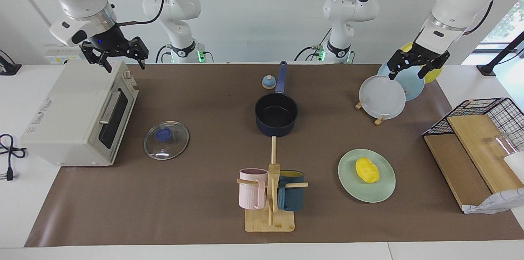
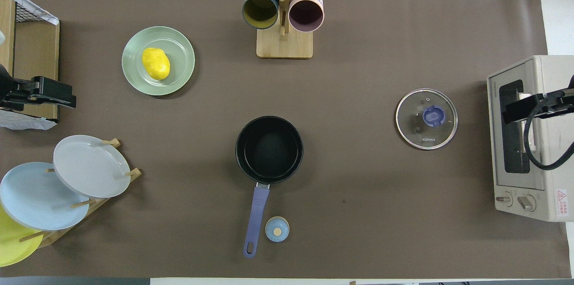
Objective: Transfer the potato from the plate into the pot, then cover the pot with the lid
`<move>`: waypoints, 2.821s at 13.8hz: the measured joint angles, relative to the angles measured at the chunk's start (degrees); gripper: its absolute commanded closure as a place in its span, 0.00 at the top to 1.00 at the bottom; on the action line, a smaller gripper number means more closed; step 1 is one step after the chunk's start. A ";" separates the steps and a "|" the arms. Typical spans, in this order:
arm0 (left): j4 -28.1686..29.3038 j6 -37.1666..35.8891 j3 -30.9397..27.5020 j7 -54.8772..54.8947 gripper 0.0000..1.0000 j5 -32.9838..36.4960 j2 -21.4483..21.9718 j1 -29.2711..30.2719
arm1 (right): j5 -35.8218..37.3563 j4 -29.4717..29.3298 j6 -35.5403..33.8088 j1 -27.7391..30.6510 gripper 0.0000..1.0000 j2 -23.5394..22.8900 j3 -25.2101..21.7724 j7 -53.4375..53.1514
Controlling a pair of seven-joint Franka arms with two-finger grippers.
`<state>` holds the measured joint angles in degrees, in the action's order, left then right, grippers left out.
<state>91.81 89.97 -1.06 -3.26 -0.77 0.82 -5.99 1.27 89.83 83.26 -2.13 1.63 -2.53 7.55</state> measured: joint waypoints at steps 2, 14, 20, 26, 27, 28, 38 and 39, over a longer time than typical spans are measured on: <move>0.07 2.35 0.02 0.00 1.00 -1.29 -1.75 0.00 | 0.00 0.13 1.32 0.00 1.00 0.00 0.00 0.00; -15.70 17.56 0.42 -3.15 1.00 -2.70 -32.36 -0.68 | -0.18 16.19 25.82 -5.40 1.00 -2.96 0.23 -0.30; -17.71 24.12 0.52 -6.20 1.00 -2.54 -40.09 -2.27 | -0.17 23.42 40.12 -4.35 1.00 -9.19 -0.07 1.60; -15.04 25.83 0.42 -7.89 1.00 -2.22 -39.87 -2.28 | -0.17 31.19 47.37 -2.84 0.95 -9.07 -0.15 7.63; -14.95 25.89 0.42 -8.07 0.92 -2.21 -39.81 -2.28 | -0.17 32.23 48.84 -2.53 0.96 -9.00 -0.20 8.93; -14.92 25.89 0.41 -8.14 0.79 -2.07 -39.76 -2.28 | -0.17 33.24 50.47 -2.36 1.00 -8.95 -0.23 9.60; -15.21 22.25 0.64 -8.32 0.00 -1.16 -33.71 -2.99 | -0.17 35.88 51.81 -1.63 0.99 -8.86 -0.24 9.80; -15.33 19.97 0.83 -8.62 0.00 -1.98 -30.90 -3.03 | -0.17 36.03 51.81 -1.60 0.99 -8.86 -0.23 9.80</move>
<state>76.49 109.94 -0.23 -11.88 -2.75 -30.08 -9.02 1.10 125.86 135.07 -3.73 -7.24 -2.77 17.34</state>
